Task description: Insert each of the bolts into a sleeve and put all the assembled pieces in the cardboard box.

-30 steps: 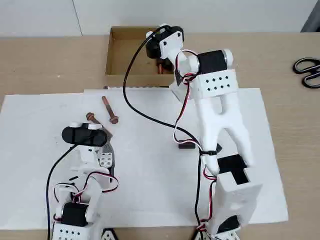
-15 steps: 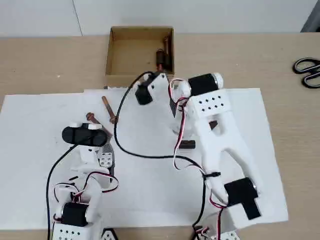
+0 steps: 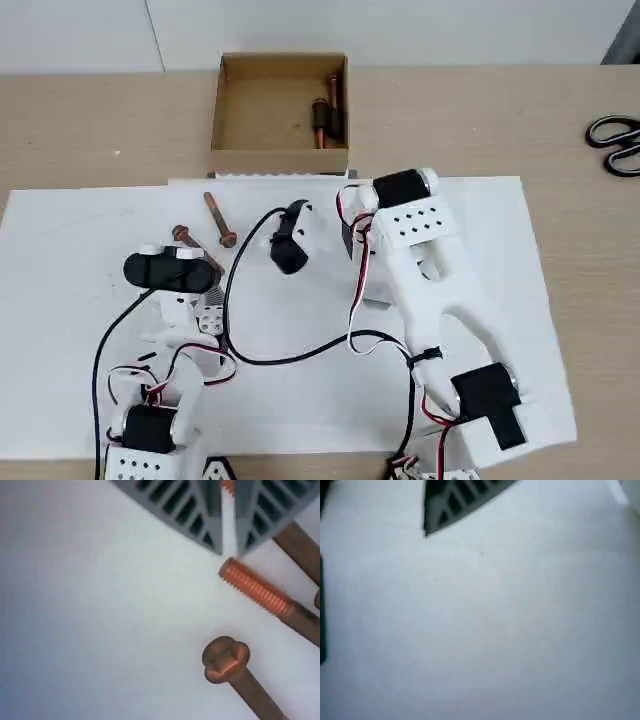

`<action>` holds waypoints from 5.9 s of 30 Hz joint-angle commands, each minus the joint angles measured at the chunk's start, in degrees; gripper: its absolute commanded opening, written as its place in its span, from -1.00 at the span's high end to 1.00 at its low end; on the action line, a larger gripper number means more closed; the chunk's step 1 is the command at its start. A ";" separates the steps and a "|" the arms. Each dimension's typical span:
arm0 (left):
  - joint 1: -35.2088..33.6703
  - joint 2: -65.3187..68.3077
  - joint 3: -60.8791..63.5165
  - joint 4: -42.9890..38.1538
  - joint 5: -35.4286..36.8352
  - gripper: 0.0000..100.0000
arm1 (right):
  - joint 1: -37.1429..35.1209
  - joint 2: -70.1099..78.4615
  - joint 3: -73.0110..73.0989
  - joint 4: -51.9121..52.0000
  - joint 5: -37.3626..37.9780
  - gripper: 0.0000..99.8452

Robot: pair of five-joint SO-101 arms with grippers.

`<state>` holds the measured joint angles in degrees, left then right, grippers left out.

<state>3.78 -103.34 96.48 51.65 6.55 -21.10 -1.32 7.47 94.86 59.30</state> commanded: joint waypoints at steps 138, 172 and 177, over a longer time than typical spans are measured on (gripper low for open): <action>-12.40 108.40 -88.48 18.46 36.84 0.76 | 32.13 -38.81 24.70 1.36 -36.22 0.99; -9.93 123.08 -94.11 20.31 36.92 0.99 | 32.13 -38.46 24.70 1.27 -36.22 0.99; -10.02 123.16 -94.11 20.31 36.92 0.99 | 32.13 -38.46 24.70 1.27 -36.22 0.99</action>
<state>-6.68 20.00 4.18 71.43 43.21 10.64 -38.86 32.35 96.26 23.69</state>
